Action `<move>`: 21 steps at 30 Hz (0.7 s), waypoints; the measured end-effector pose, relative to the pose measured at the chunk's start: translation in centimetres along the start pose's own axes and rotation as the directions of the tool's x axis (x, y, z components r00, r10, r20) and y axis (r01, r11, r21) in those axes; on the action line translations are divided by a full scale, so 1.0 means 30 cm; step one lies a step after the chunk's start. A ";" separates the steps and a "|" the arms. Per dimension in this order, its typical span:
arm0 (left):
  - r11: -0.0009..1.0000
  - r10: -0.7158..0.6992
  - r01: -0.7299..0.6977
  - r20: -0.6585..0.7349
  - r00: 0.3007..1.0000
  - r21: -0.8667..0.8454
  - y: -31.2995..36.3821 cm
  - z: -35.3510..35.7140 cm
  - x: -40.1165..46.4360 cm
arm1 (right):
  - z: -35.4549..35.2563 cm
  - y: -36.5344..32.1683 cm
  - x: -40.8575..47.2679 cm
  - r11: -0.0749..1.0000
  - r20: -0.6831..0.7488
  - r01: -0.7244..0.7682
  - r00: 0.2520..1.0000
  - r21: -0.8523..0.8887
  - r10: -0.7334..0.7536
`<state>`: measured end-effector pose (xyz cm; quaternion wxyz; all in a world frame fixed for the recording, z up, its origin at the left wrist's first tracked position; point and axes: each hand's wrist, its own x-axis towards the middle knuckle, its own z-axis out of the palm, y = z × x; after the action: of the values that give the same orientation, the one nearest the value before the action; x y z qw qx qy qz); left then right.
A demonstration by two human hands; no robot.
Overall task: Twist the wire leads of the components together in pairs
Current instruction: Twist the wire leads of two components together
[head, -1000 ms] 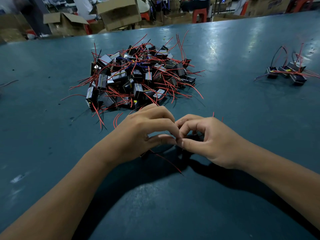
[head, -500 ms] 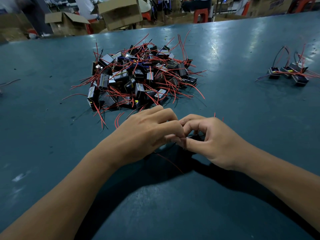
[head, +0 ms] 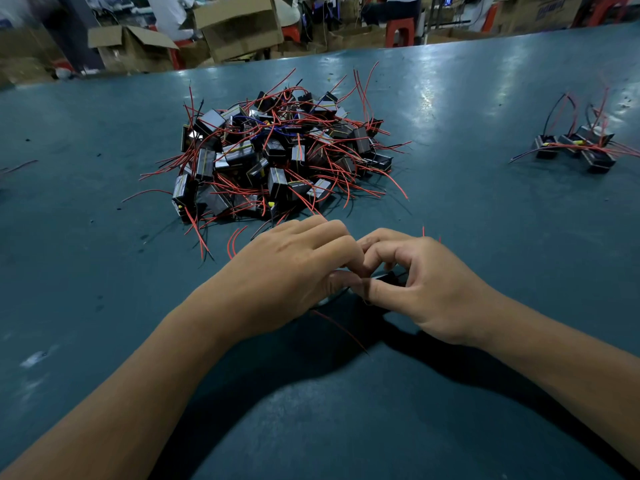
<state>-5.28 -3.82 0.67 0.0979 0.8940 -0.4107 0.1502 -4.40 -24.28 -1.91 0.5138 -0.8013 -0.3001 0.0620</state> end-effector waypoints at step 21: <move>0.931 -0.342 0.343 0.026 0.939 -0.129 0.082 0.029 0.012 | 0.021 -0.009 -0.006 0.994 -0.165 -0.010 0.986 -0.112 -0.009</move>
<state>-6.77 -5.92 0.11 0.1805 0.9437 -0.2577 0.1022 -4.92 -23.80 -2.01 0.4910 -0.8314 -0.2593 -0.0212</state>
